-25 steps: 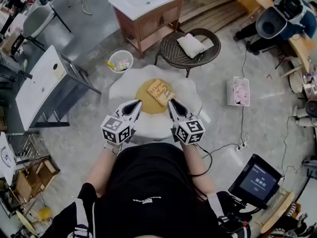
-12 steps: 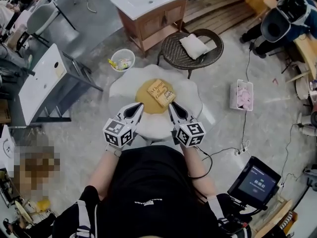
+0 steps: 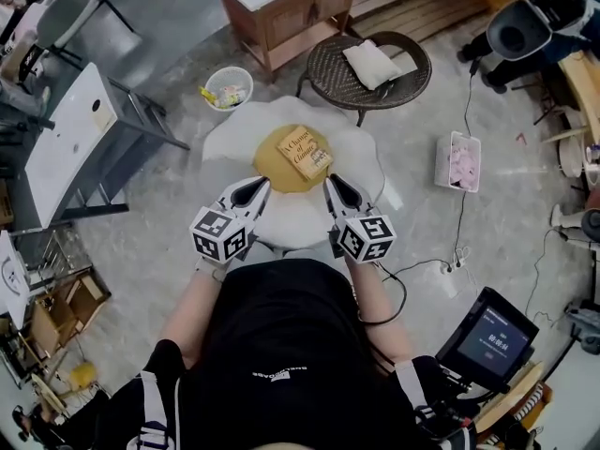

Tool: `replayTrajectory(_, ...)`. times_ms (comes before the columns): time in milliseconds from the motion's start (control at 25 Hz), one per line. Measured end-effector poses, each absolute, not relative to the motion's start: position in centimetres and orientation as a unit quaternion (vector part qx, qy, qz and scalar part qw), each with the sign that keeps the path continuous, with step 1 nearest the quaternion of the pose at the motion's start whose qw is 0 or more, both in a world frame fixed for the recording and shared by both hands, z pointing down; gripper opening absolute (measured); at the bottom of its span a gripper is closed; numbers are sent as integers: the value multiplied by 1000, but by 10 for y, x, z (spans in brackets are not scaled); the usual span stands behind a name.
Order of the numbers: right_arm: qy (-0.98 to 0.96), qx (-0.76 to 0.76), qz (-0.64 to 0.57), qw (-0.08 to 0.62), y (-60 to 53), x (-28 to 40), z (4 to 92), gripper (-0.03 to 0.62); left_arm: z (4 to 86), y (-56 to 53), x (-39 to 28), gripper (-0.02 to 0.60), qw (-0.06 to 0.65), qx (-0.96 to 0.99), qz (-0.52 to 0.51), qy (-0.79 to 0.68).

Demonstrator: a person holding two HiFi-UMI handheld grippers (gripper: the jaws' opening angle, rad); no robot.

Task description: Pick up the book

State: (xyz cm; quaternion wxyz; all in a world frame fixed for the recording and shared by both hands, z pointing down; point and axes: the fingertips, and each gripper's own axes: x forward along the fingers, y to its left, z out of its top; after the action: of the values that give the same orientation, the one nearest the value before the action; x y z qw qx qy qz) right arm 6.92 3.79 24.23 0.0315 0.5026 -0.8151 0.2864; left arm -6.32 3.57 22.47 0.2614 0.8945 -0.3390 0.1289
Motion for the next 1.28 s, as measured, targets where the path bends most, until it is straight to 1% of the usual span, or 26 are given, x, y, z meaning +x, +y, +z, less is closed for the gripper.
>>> replayTrajectory(240, -798, 525, 294, 37, 27, 55, 246, 64, 239, 9, -80, 15, 282, 896, 135, -315)
replayTrajectory(560, -769, 558, 310, 44, 18, 42, 264, 64, 270, -16, -87, 15, 307, 903, 152, -260)
replayTrajectory(1280, -726, 595, 338, 66, 3, 49, 322, 64, 371, -49, -82, 15, 356, 890, 189, -214)
